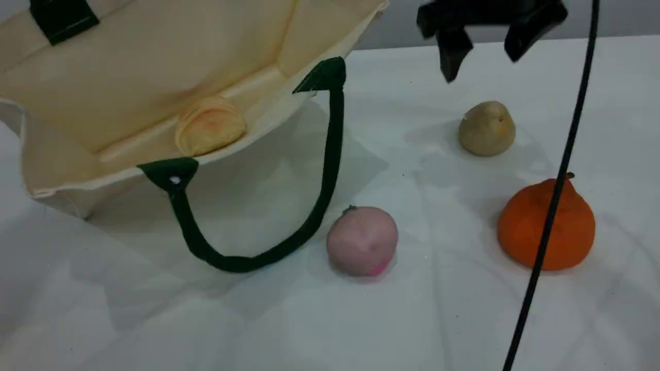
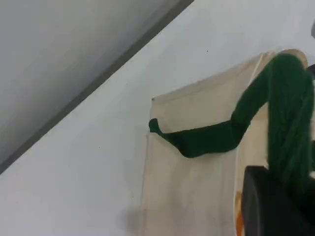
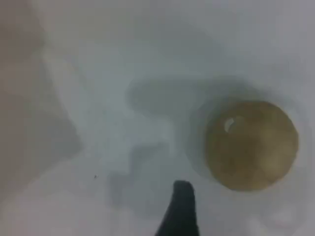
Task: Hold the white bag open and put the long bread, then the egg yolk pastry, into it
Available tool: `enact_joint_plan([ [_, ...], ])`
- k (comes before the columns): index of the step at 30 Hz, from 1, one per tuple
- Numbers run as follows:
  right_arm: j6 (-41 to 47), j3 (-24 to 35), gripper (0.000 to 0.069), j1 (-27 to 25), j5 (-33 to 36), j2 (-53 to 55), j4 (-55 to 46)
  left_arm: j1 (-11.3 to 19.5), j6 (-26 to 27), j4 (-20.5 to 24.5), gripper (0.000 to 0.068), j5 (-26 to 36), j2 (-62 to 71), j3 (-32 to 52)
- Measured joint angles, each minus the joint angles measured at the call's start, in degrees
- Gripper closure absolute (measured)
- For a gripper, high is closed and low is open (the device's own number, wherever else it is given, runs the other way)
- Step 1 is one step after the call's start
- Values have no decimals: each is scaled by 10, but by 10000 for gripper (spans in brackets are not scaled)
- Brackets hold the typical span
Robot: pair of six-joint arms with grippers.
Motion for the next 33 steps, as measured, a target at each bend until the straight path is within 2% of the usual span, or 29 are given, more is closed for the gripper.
enact_joint_plan([
  [5,4,0,114,-12,-23,23,-4,0,0,0,603,0,0,0],
  [11,6,0,114,-53,-6,45,5,0,0,0,603,0,0,0],
  [20,-36,0,114,-51,-46,51,57,0,0,-1,603,0,0,0],
  [33,-35,0,114,-51,-80,95,58,0,0,-1,603,0,0,0],
])
